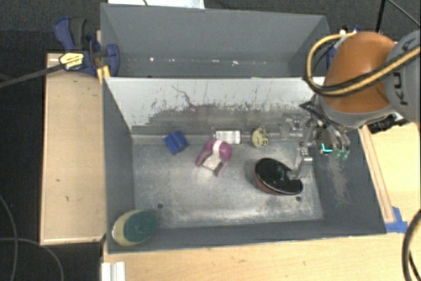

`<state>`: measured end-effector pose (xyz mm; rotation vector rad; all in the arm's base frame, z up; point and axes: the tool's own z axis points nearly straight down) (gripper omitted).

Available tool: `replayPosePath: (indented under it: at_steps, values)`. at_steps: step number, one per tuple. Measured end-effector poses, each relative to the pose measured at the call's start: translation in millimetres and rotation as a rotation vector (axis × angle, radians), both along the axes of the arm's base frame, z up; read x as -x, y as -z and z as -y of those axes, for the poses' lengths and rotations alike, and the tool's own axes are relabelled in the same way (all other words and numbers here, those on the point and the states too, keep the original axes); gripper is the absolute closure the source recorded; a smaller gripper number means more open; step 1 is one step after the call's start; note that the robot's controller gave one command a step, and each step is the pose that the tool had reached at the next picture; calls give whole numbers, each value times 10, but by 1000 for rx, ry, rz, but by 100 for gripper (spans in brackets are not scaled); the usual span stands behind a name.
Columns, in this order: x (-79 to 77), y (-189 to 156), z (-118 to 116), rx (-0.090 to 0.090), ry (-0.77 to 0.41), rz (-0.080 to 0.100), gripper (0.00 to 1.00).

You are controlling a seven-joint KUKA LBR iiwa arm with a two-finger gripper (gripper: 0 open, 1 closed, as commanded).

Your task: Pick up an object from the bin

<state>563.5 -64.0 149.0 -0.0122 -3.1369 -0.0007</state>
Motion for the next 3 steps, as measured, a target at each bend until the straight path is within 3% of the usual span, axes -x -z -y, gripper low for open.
replayPosePath:
  at_steps: [1, 2, 3]
  values:
    - [398, 665, -37, -1, 36, -4, 0]
    - [363, 618, -27, 1, 31, 6, 100]
    - [427, -689, -195, 1, 28, 15, 100]
